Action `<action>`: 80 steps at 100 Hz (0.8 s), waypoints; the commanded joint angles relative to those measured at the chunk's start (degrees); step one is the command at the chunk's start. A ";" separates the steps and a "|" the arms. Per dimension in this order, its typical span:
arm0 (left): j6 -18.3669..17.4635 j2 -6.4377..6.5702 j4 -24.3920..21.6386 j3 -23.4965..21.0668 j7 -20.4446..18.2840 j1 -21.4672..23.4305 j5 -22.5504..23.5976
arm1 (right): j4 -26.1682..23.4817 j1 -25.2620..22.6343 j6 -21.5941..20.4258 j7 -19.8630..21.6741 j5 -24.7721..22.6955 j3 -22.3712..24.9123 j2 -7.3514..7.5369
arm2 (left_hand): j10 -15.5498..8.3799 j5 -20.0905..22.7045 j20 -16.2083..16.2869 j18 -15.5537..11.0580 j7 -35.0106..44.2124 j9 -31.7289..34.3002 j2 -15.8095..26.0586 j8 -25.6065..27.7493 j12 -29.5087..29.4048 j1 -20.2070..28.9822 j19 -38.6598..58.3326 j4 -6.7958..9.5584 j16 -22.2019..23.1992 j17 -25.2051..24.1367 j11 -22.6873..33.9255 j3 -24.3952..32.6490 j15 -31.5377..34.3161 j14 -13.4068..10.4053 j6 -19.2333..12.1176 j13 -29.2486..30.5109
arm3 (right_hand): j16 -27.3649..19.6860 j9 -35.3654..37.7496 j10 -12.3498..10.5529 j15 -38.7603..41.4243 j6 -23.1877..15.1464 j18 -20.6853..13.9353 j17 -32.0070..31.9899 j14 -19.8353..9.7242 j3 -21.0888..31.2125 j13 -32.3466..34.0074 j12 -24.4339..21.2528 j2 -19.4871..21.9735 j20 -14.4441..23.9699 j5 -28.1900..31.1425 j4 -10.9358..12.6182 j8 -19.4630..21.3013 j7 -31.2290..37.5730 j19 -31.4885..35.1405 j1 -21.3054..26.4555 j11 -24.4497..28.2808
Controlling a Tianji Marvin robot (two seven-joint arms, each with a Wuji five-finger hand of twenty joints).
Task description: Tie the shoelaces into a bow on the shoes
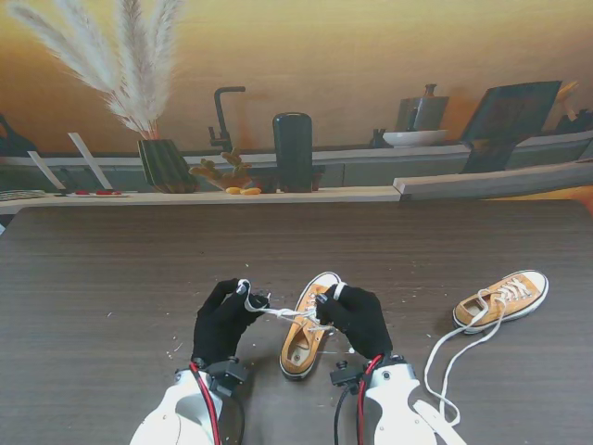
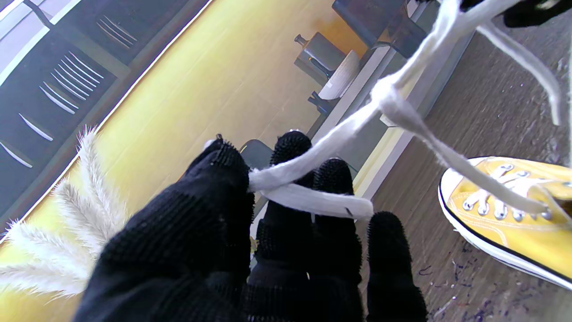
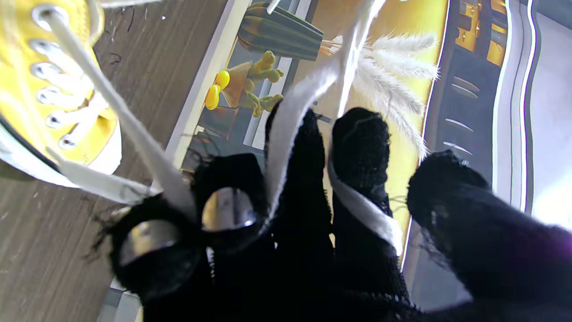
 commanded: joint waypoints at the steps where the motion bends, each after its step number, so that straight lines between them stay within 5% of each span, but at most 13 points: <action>1: -0.22 0.22 -0.67 -0.46 -0.87 0.63 0.29 | 0.08 0.12 -0.34 0.31 0.32 0.22 -0.19 | 0.24 1.73 -0.56 -1.31 -0.62 2.39 -0.84 -1.18 -0.56 0.04 0.68 -0.40 -0.06 -0.23 1.41 -1.41 0.91 -0.92 -1.08 1.43 | -1.87 3.71 -1.60 2.26 0.26 -1.36 2.33 -2.48 2.60 1.16 0.84 -2.67 -1.44 1.69 0.78 0.27 2.01 1.08 0.63 1.36; 9: -0.21 0.31 -0.73 -0.92 -1.02 1.06 0.65 | 0.37 0.13 -0.40 -0.92 -1.04 0.35 -0.31 | 0.18 1.72 -0.56 -1.28 -0.66 2.48 -0.86 -1.21 -0.56 0.05 0.67 -0.37 -0.04 -0.23 1.50 -1.38 0.97 -0.92 -1.01 1.47 | -1.35 4.27 -1.77 4.93 -0.26 -2.88 4.94 -4.76 3.61 1.10 0.78 -5.19 -2.52 2.21 -0.02 -0.80 1.91 2.39 0.93 0.90; 17: -0.12 0.42 -0.76 -1.40 -1.31 1.51 0.87 | 0.57 0.05 -0.43 -2.50 -1.96 0.35 -0.58 | 0.24 1.78 -0.56 -1.26 -0.66 2.47 -0.89 -1.22 -0.61 0.03 0.66 -0.37 -0.02 -0.23 1.53 -1.37 1.00 -0.92 -1.03 1.48 | 4.43 5.71 -1.42 7.56 0.01 -4.58 6.88 -8.08 4.26 1.05 -0.12 -7.54 -3.72 3.25 -0.26 -2.90 1.30 5.36 1.40 -0.98; 30: 0.18 0.52 -0.70 -2.05 -1.60 2.08 1.07 | 0.85 -0.13 -0.77 -4.53 -2.66 0.46 -1.00 | 0.22 1.77 -0.57 -1.30 -0.70 2.46 -0.83 -1.24 -0.70 0.00 0.60 -0.38 -0.01 -0.33 1.57 -1.38 1.05 -0.87 -0.92 1.48 | 4.22 6.41 -1.76 5.24 -0.33 -3.71 6.60 -6.62 4.18 1.23 -2.46 -9.10 -4.24 3.92 -0.63 -6.33 0.45 4.08 2.31 -4.16; 34: 0.24 0.54 -0.67 -2.20 -1.73 2.23 1.01 | 0.92 -0.18 -0.80 -4.95 -2.74 0.51 -1.10 | 0.25 1.82 -0.57 -1.33 -0.71 2.46 -0.85 -1.25 -0.73 0.01 0.60 -0.38 0.00 -0.31 1.59 -1.39 1.06 -0.88 -0.90 1.45 | 0.24 6.41 -2.30 -0.41 -0.85 -0.91 5.24 -2.64 3.78 1.00 -3.56 -8.95 -6.78 3.77 -0.64 -7.09 0.39 -1.15 2.27 -4.90; 42: 0.28 0.59 -0.58 -2.47 -1.99 2.47 0.95 | 0.96 -0.32 -0.71 -5.36 -2.70 0.61 -1.21 | 0.29 1.87 -0.57 -1.29 -0.72 2.45 -0.82 -1.26 -0.77 0.04 0.58 -0.38 0.00 -0.34 1.61 -1.41 1.08 -0.80 -0.86 1.43 | -23.27 6.51 -3.90 -17.79 -2.21 2.40 -3.11 6.75 3.50 0.44 -6.85 -8.85 -15.96 2.98 -0.99 -9.56 0.66 -13.21 2.14 -7.06; 46: 0.26 0.61 -0.55 -2.56 -2.10 2.57 0.91 | 0.94 -0.38 -0.75 -5.37 -2.48 0.62 -1.24 | 0.29 1.87 -0.57 -1.27 -0.72 2.47 -0.82 -1.27 -0.78 0.01 0.58 -0.39 0.01 -0.35 1.64 -1.44 1.10 -0.88 -0.85 1.43 | -35.03 6.50 -3.94 -26.44 -2.35 3.14 -7.59 9.33 3.45 0.13 -7.57 -8.81 -20.00 2.90 -1.01 -10.08 0.76 -18.11 2.11 -7.16; 51: 0.20 0.64 -0.50 -2.65 -2.21 2.66 0.93 | 0.88 -0.46 -0.69 -5.17 -2.26 0.64 -1.22 | 0.28 1.87 -0.56 -1.28 -0.74 2.47 -0.81 -1.28 -0.80 0.02 0.59 -0.39 0.02 -0.32 1.67 -1.47 1.12 -0.82 -0.83 1.46 | -42.78 6.54 -4.40 -34.98 -2.91 3.26 -12.66 10.81 3.43 -0.30 -8.39 -8.68 -23.14 2.61 -1.13 -10.51 0.75 -23.15 1.87 -8.03; 65: 0.29 0.66 -0.54 -2.82 -2.21 2.91 1.08 | 1.08 -0.38 -0.87 -5.32 -1.62 0.40 -1.39 | 0.34 1.85 -0.54 -1.32 -0.77 2.47 -0.82 -1.29 -0.87 0.10 0.59 -0.36 0.02 -0.34 1.72 -1.50 1.13 -0.84 -0.74 1.43 | -53.99 6.70 -5.67 -48.60 -4.71 1.82 -22.75 11.32 3.36 -1.74 -11.26 -8.93 -26.18 1.18 -1.79 -13.39 1.72 -29.53 2.18 -11.89; 80: 0.67 0.66 -0.36 -3.33 -2.17 3.25 1.18 | 1.39 -0.42 -0.84 -6.80 -1.64 0.35 -1.77 | 0.42 1.91 -0.52 -1.30 -0.81 2.45 -0.89 -1.32 -0.93 0.17 0.63 -0.33 0.01 -0.31 1.75 -1.50 1.13 -0.84 -0.67 1.45 | -61.31 6.71 -5.92 -50.35 -5.17 0.64 -23.83 9.89 3.77 -1.21 -13.45 -9.53 -26.37 0.44 -2.15 -16.31 3.43 -29.34 2.83 -13.24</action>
